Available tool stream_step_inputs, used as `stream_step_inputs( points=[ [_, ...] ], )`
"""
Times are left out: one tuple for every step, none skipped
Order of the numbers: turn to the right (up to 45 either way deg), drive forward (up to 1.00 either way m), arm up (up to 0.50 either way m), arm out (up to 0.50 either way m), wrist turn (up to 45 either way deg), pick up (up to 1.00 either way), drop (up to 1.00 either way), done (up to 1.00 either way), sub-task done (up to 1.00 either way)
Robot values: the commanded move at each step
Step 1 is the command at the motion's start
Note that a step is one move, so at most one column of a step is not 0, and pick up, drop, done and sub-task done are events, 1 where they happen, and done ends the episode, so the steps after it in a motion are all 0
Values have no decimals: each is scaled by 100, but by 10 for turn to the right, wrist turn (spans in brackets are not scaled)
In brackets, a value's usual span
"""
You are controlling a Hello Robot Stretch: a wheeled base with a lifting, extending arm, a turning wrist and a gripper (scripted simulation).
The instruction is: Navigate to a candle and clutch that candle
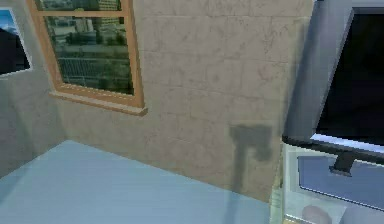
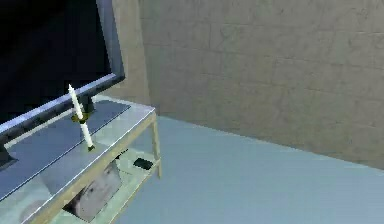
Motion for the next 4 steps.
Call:
stream_step_inputs(
  points=[
    [-240,0,0,0,0,0,0,0,0],
    [450,0,0,0,0,0,0,0,0],
    [120,0,0,0,0,0,0,0,0],
    [0,45,0,0,0,0,0,0,0]
  ],
)
